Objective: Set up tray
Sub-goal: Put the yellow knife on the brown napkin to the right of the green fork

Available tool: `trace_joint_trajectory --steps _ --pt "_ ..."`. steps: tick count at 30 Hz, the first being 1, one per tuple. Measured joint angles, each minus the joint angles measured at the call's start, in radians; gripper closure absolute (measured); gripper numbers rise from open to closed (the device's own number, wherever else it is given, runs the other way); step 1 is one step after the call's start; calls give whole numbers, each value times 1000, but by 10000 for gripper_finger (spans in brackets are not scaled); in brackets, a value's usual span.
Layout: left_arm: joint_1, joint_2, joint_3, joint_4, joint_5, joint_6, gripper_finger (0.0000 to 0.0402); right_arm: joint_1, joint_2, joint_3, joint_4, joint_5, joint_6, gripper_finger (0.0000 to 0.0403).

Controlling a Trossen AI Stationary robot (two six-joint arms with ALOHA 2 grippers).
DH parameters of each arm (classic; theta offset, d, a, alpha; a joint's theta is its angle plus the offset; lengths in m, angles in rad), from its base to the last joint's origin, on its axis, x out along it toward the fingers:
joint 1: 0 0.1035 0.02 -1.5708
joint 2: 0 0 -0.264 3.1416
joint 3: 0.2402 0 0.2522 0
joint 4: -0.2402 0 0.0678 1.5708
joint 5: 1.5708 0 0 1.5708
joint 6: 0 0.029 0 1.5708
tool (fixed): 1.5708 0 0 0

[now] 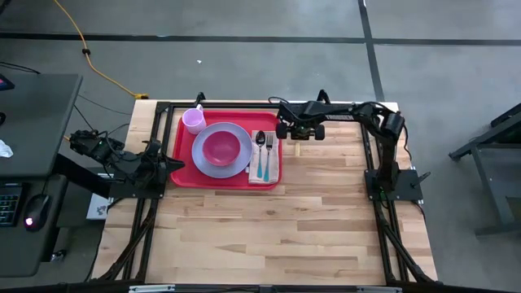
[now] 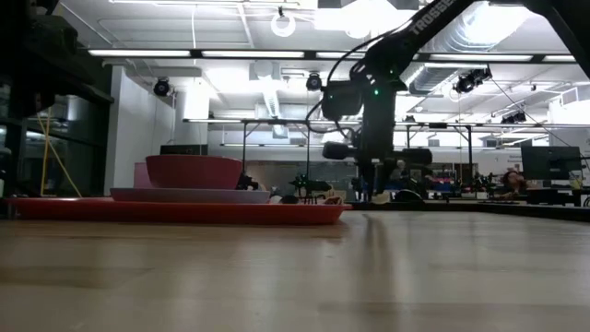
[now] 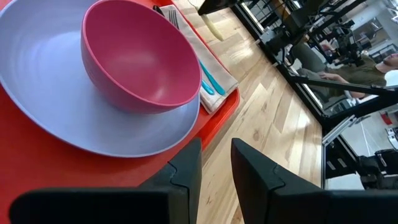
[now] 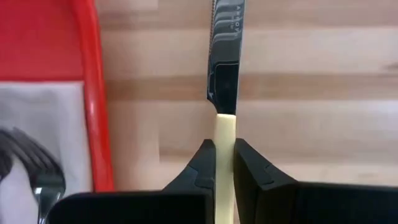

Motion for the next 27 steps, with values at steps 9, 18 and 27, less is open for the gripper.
trace_joint_trajectory --steps 9,18,27 --pt "0 0 0 0 1 0 284 61 -73 1 0 -13 65 394" --pt "0 0 0 0 2 -1 284 147 -117 2 151 -28 144 394" --pt "0 0 0 0 4 -1 284 186 -117 3 253 -46 177 393"
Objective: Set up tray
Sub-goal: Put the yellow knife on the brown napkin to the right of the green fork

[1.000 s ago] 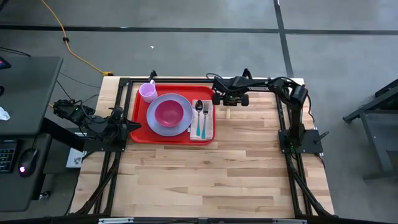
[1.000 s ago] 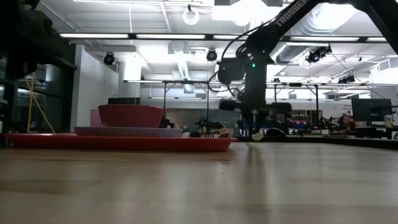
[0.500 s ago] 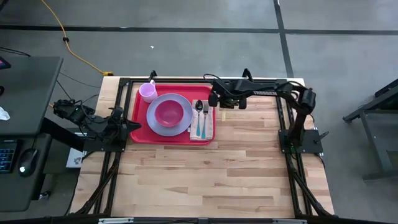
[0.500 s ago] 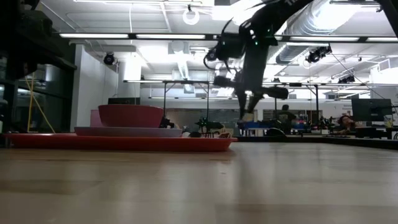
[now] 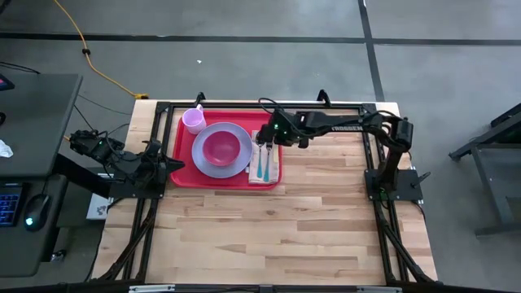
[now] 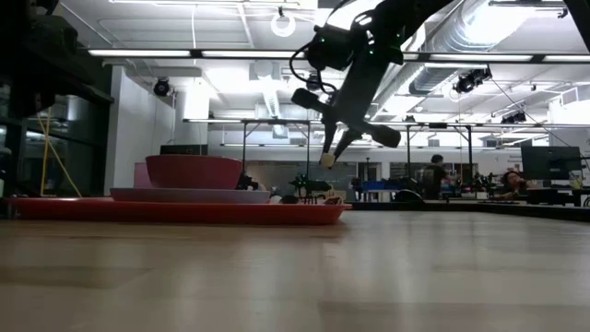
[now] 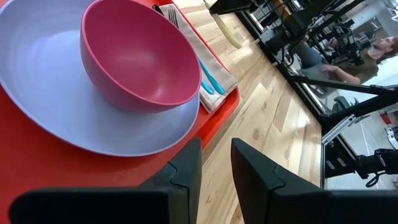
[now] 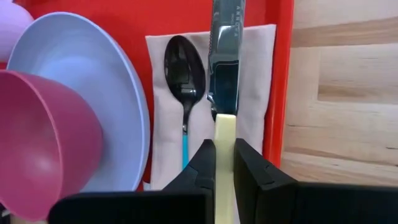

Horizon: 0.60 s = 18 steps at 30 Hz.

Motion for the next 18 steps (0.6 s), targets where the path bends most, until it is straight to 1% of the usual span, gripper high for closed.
trace_joint_trajectory --steps 18 --pt "0 0 0 0 0 0 284 76 0 -7 -27 70 85 393"
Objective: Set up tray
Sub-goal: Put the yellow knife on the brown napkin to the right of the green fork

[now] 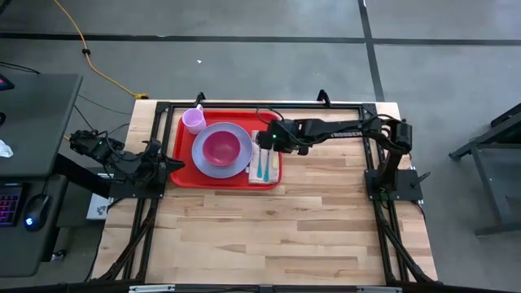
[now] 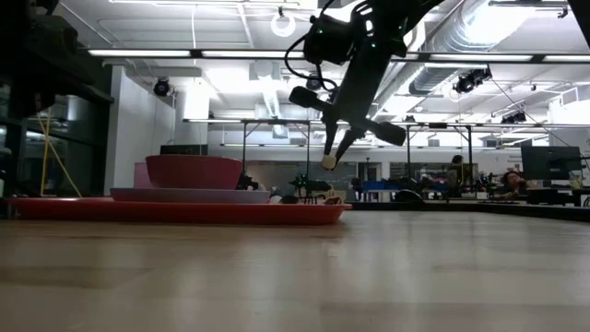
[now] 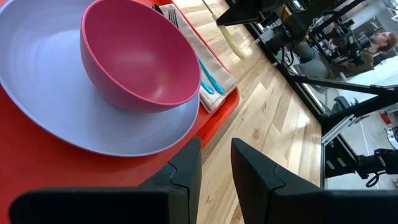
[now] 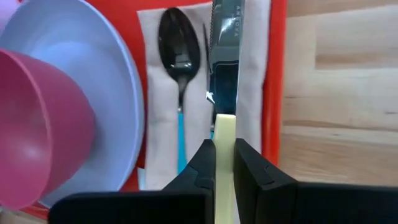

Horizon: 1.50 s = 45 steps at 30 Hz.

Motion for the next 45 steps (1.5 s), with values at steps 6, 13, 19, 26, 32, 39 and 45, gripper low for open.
trace_joint_trajectory --steps 6,13,19,26,32,39,45 --pt "0 0 0 0 0 0 284 19 22 -2 2 9 19 393" --pt "0 1 0 1 -3 39 284 25 77 -2 24 -10 19 392" --pt "0 0 0 35 -51 119 284 24 94 -2 34 -3 19 392" --pt "0 1 0 67 -123 187 284 24 125 -2 45 -15 19 392" --pt "0 4 0 83 -170 215 284 16 127 -2 40 4 12 392" --pt "0 3 0 114 -235 258 284 7 127 -2 35 6 8 392" --pt "0 3 -18 190 -237 319 284 8 137 -2 37 4 9 392"
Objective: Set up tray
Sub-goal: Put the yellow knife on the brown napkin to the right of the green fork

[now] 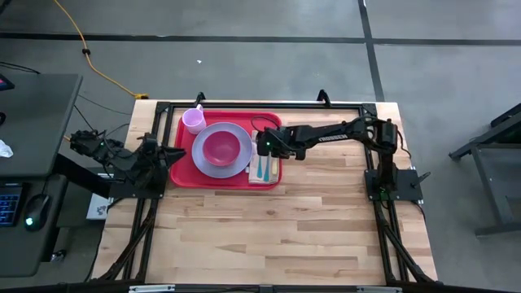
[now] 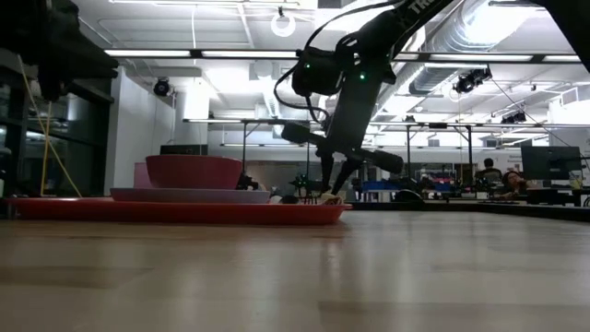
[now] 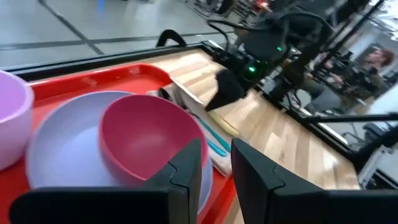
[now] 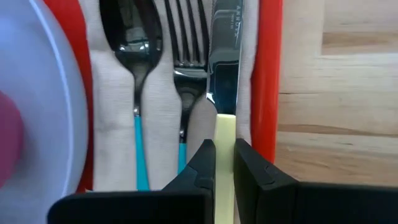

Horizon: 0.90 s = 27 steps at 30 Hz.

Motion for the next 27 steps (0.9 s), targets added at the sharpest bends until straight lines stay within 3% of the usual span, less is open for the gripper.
trace_joint_trajectory --steps 8,15,27 --pt "0 0 -135 204 147 24 284 0 31 0 21 -27 0 392" --pt "0 -1 -142 230 265 24 284 0 34 0 19 -28 -8 392" --pt "0 -1 -142 223 283 27 284 0 34 0 0 -24 -16 392"
